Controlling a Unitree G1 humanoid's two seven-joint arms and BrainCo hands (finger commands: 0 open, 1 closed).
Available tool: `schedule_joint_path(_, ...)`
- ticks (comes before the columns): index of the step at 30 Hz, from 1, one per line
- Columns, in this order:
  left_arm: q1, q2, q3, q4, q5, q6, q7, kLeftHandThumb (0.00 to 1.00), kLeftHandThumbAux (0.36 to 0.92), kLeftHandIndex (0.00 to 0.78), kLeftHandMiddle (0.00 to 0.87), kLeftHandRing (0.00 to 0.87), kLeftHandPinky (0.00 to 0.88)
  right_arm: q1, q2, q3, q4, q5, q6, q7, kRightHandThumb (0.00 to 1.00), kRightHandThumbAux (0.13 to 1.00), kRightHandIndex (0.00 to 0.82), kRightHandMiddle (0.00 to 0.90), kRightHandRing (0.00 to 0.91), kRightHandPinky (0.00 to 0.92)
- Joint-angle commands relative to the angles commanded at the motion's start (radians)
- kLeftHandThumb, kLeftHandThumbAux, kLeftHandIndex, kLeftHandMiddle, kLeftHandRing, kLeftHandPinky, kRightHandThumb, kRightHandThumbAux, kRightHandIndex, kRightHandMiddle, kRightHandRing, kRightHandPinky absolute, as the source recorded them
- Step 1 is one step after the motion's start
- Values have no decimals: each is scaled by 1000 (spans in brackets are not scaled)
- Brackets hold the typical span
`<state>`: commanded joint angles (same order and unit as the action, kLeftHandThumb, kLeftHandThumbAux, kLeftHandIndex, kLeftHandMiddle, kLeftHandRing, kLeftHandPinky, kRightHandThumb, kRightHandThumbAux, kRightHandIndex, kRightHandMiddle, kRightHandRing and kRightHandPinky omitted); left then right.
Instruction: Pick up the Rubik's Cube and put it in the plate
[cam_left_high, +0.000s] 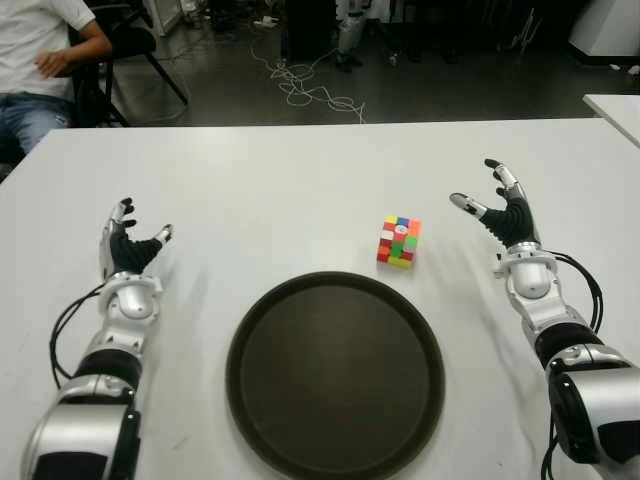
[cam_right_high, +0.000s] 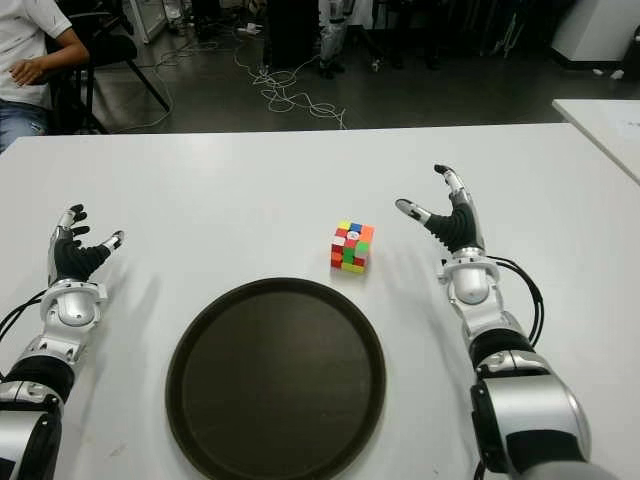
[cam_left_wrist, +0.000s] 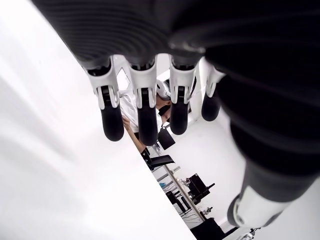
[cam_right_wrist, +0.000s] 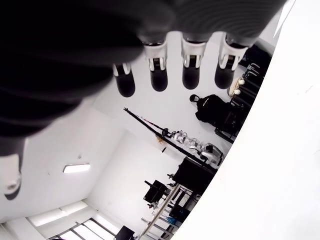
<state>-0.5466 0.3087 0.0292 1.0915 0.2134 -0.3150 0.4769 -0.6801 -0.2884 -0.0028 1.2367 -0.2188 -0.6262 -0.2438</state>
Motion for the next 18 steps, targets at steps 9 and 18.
schedule_joint_path(9,2,6,-10,-1,11,-10,1,299,732,114,163,166,190,-1,1,-4,-2,-1,3,5,0,453,4,0,0,0)
schedule_joint_path(18,1,4,-7,1,6,-10,-2,309,732,111,166,165,178,-2,-1,0,-2,-9,5,-2,0,456,7,0,0,1)
